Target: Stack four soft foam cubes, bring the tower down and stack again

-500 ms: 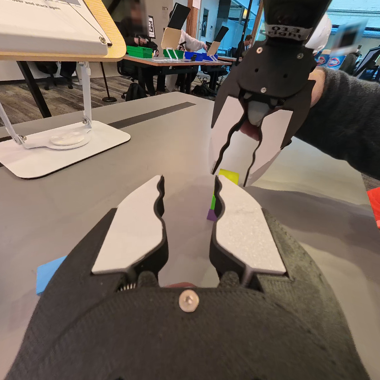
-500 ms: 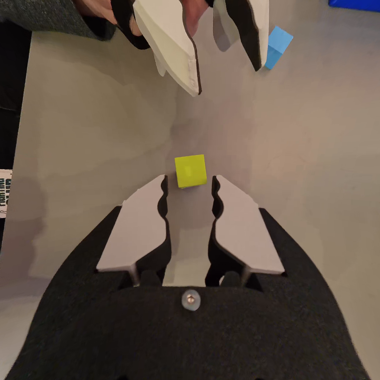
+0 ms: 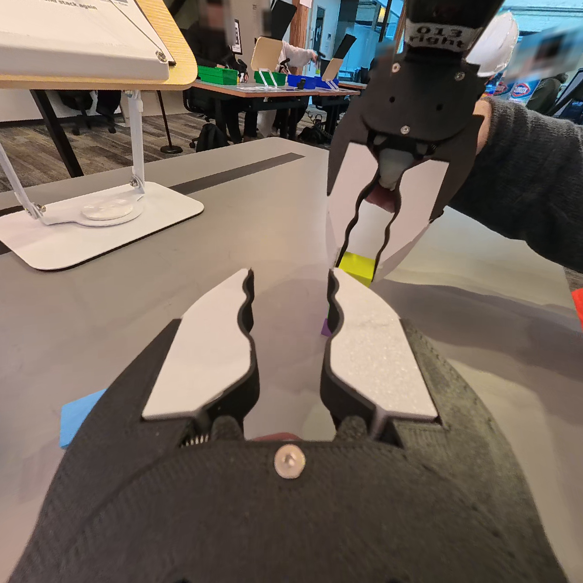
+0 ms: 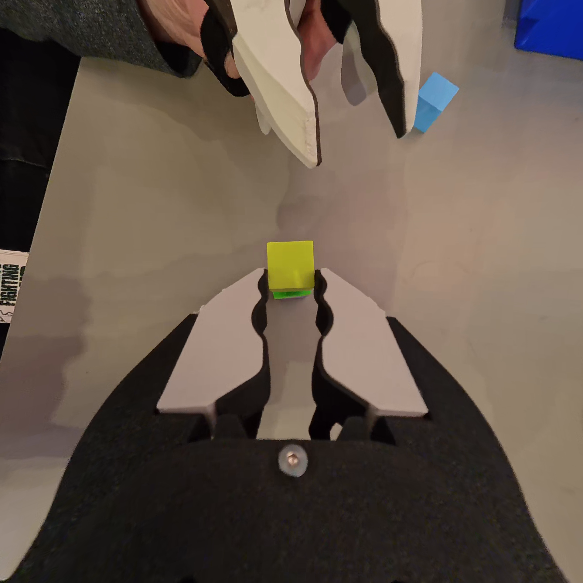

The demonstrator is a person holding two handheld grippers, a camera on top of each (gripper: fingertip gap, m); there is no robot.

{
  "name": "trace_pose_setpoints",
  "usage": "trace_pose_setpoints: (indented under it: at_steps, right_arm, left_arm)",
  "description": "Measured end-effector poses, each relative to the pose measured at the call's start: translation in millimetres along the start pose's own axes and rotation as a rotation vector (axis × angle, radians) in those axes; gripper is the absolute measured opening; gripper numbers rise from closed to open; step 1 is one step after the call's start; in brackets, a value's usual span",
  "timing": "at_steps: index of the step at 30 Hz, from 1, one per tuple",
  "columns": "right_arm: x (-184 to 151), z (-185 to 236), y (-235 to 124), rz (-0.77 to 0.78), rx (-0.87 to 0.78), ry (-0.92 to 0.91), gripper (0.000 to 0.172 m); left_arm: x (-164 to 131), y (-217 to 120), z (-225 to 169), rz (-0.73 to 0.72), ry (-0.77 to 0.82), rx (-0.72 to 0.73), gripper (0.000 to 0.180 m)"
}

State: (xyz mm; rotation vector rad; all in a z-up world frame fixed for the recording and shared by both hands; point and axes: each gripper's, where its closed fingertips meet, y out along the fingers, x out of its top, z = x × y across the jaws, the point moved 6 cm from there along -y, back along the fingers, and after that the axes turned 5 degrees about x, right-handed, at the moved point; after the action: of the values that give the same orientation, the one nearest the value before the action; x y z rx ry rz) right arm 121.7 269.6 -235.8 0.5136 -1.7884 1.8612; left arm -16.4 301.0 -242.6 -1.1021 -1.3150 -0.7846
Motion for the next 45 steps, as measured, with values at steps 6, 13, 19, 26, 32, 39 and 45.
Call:
trace_pose_setpoints:
  at_steps: [6, 13, 19, 26, 32, 39, 45]
  right_arm:
    - [0.4, -1.2, -5.0, -0.021, 0.017, -0.013, 0.027]
    - [0.0, -2.2, -4.9, -0.012, 0.041, -0.038, 0.027]
    - [-0.3, -3.3, -2.2, 0.004, 0.069, -0.056, 0.027]
    - [-4.7, -5.2, 0.1, -0.002, 0.073, -0.045, 0.027]
    - [-6.7, -6.3, 2.9, -0.008, 0.072, -0.035, 0.027]
    - [-7.4, -7.2, 2.9, -0.007, 0.079, -0.027, 0.027]
    - [-7.0, -6.3, 3.1, -0.002, 0.08, -0.034, 0.027]
  left_arm:
    - [-0.9, 0.8, 2.0, 0.003, -0.012, 0.001, 0.044]
    - [-1.6, 1.7, 2.2, 0.007, -0.015, 0.0, 0.044]
    - [-2.4, 2.0, 3.2, 0.01, -0.02, 0.001, 0.044]
    - [-2.7, 3.0, 3.9, 0.012, -0.022, 0.001, 0.043]
    - [-3.6, 4.7, 3.0, 0.019, -0.02, -0.004, 0.043]
    - [-3.4, 4.6, 3.4, 0.018, -0.021, -0.003, 0.044]
    - [-3.9, 5.2, 3.4, 0.021, -0.019, -0.003, 0.044]
